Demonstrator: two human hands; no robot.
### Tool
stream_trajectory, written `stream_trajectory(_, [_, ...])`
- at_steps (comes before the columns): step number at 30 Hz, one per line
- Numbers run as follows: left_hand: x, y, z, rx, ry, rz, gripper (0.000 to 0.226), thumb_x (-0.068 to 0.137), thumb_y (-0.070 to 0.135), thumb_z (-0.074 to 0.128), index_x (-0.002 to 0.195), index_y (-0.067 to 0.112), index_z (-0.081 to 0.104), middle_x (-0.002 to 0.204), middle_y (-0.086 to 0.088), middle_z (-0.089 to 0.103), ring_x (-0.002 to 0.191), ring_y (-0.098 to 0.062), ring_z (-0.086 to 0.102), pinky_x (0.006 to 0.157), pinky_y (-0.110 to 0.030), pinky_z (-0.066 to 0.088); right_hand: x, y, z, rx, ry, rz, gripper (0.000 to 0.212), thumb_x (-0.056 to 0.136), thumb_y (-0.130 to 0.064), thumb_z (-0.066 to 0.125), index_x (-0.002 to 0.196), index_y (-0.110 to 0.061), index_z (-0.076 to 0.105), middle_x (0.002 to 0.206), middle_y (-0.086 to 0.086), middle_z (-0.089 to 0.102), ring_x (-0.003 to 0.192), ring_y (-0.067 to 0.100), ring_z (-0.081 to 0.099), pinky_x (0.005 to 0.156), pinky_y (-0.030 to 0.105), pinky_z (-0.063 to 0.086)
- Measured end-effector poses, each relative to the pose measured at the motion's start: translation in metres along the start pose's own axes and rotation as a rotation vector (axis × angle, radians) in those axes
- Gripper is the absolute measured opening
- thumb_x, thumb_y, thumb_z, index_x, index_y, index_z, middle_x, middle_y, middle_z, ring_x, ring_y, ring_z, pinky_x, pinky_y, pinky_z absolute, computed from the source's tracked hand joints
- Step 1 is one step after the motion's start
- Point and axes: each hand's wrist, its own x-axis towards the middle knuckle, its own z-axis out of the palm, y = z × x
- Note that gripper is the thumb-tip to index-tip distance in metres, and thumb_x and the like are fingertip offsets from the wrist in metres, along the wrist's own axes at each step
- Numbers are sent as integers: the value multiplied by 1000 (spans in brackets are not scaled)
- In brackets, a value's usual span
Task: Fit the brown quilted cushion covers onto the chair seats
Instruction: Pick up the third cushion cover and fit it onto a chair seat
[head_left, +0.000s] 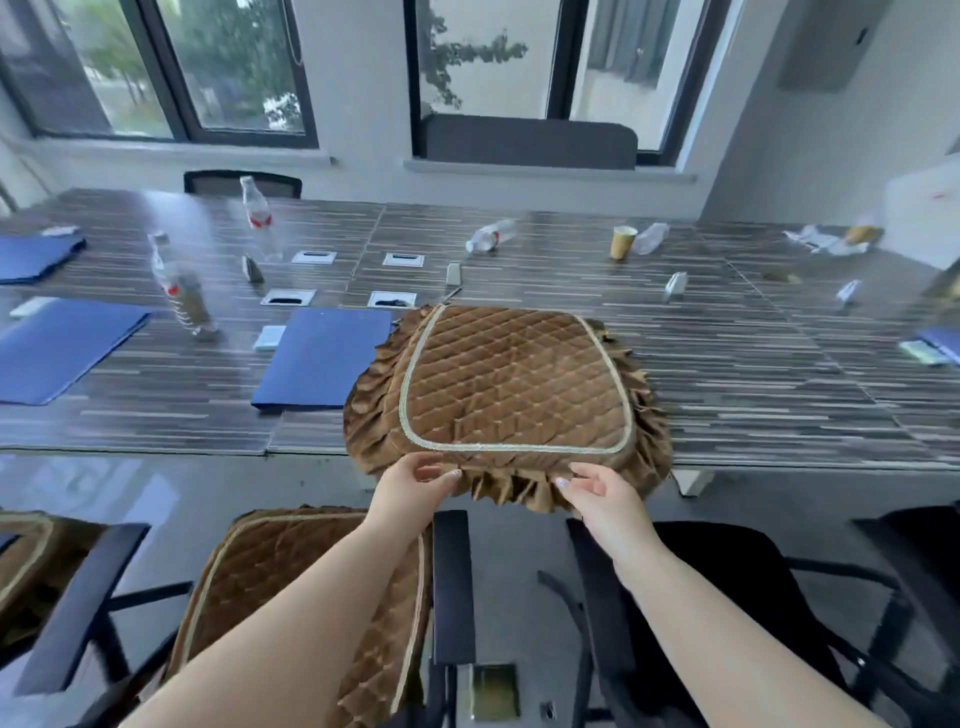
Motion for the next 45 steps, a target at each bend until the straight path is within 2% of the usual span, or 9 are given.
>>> stream_trajectory(3, [-6, 20, 39, -90, 61, -35, 38, 85, 29, 69, 119, 14, 62, 110, -1, 69, 96, -15, 63, 69, -22, 47, 25, 5, -49, -28, -27, -15, 36, 87, -22, 66, 120, -13, 58, 113, 5, 62, 102, 20, 58, 93, 36, 45])
stream_trajectory(8, [-6, 40, 67, -136, 98, -71, 36, 86, 29, 68, 119, 17, 60, 112, 1, 68, 91, -7, 62, 80, -25, 43, 55, 3, -93, -89, -89, -54, 33, 88, -23, 64, 120, -18, 57, 112, 3, 61, 103, 19, 58, 86, 27, 39])
stream_trajectory(22, [101, 38, 50, -54, 204, -134, 36, 87, 31, 67, 120, 18, 60, 111, 4, 67, 98, -14, 61, 59, -19, 40, 173, -6, -88, -246, -110, -8, 39, 87, -30, 65, 124, -20, 57, 125, 4, 59, 106, 18, 56, 87, 29, 40])
stream_trajectory(26, [163, 29, 41, -8, 206, -138, 41, 84, 31, 69, 122, 18, 59, 117, 2, 66, 98, -15, 63, 77, -30, 54, 220, -14, -71, -290, -67, 11, 43, 87, -29, 64, 128, -18, 54, 133, 6, 55, 118, 21, 54, 90, 28, 39])
stream_trajectory(29, [206, 19, 37, 143, 236, -129, 49, 84, 32, 70, 128, 18, 56, 123, 1, 61, 92, -17, 63, 74, -32, 54, 257, -14, -59, -363, -24, 10, 46, 87, -30, 64, 130, -18, 53, 138, 8, 51, 124, 22, 50, 91, 28, 37])
stream_trajectory(32, [242, 5, 34, 335, 268, -105, 64, 81, 33, 72, 137, 14, 49, 131, -12, 59, 119, -31, 55, 99, -45, 45, 286, -6, -53, -481, 48, 8, 53, 86, -33, 65, 134, -18, 49, 138, 10, 47, 117, 24, 50, 98, 34, 40])
stream_trajectory(34, [259, -6, 33, 409, 270, -127, 73, 79, 35, 73, 142, 15, 42, 139, -13, 52, 131, -33, 44, 108, -48, 36, 301, 1, -53, -556, 76, 29, 65, 83, -34, 67, 140, -17, 42, 143, 12, 43, 127, 28, 44, 106, 42, 38])
stream_trajectory(39, [288, -20, 32, 429, 251, -284, 94, 74, 51, 72, 150, 26, 24, 154, -13, 31, 141, -36, 30, 111, -52, 30, 324, 16, -47, -635, 67, 163, 94, 74, -43, 75, 149, -21, 24, 147, 12, 38, 131, 35, 41, 103, 44, 41])
stream_trajectory(45, [298, -17, 30, 440, 344, -375, 101, 68, 59, 74, 149, 23, 25, 143, -21, 38, 134, -42, 33, 106, -55, 33, 339, 21, -44, -639, 204, 232, 102, 66, -43, 82, 146, -19, 23, 140, 20, 40, 126, 40, 43, 101, 45, 41])
